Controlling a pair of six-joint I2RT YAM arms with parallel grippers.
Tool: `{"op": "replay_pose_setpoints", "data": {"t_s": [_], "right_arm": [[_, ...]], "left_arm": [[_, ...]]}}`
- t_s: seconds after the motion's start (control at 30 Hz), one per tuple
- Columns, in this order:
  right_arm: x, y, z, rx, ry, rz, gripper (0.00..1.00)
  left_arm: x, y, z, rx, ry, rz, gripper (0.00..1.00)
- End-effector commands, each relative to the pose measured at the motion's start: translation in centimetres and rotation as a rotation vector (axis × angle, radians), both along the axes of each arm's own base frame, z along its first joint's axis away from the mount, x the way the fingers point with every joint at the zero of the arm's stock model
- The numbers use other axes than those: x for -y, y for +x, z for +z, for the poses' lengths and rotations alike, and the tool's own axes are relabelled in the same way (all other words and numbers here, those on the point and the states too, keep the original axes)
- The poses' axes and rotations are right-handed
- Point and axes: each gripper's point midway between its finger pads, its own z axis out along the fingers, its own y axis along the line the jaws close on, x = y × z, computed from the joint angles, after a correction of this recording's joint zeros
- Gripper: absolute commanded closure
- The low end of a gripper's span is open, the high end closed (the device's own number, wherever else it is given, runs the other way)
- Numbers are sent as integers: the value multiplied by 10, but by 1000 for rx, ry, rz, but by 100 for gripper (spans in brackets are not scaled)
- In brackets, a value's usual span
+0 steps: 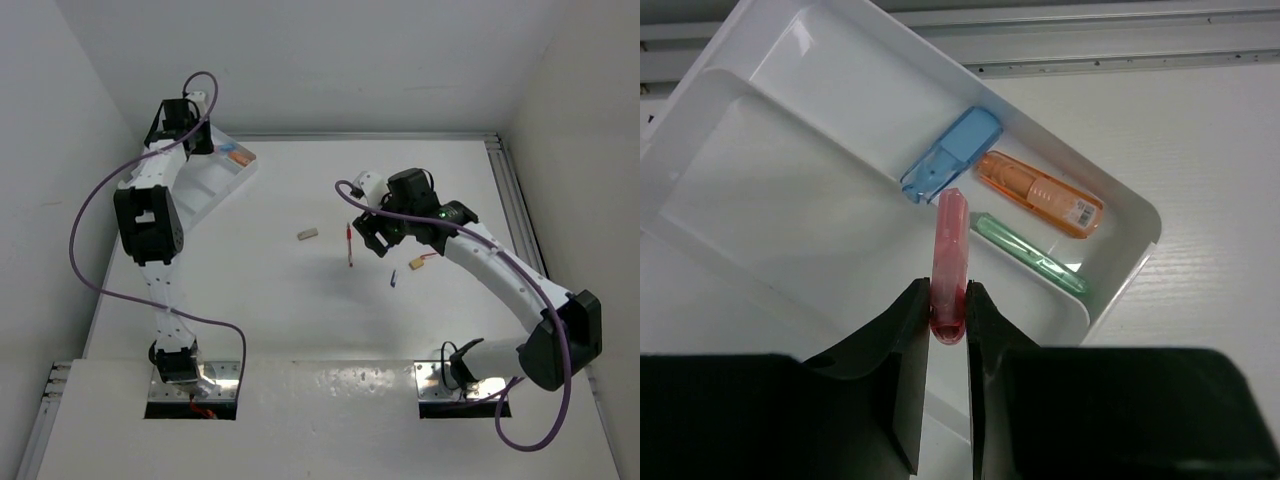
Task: Sort the stationery into containers
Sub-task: Place the pen in the storage box.
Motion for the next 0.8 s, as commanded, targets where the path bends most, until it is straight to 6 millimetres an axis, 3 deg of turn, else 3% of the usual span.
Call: {"op": "replay_pose_setpoints", "data": {"t_s": [0.0, 0.17, 0.57, 0.77], "right_arm": [[-4, 2, -3, -15, 32, -11, 28], [-5, 2, -6, -22, 32, -12, 28], [-4, 7, -6, -17, 31, -28, 28], [-7, 7, -8, -28, 36, -22, 28]], "left_arm": [[9, 19, 29, 93, -32, -15, 100], [10, 28, 24, 106, -53, -18, 100], [9, 36, -8, 57, -76, -14, 100], [-17, 38, -5, 74, 48, 105, 100]]}}
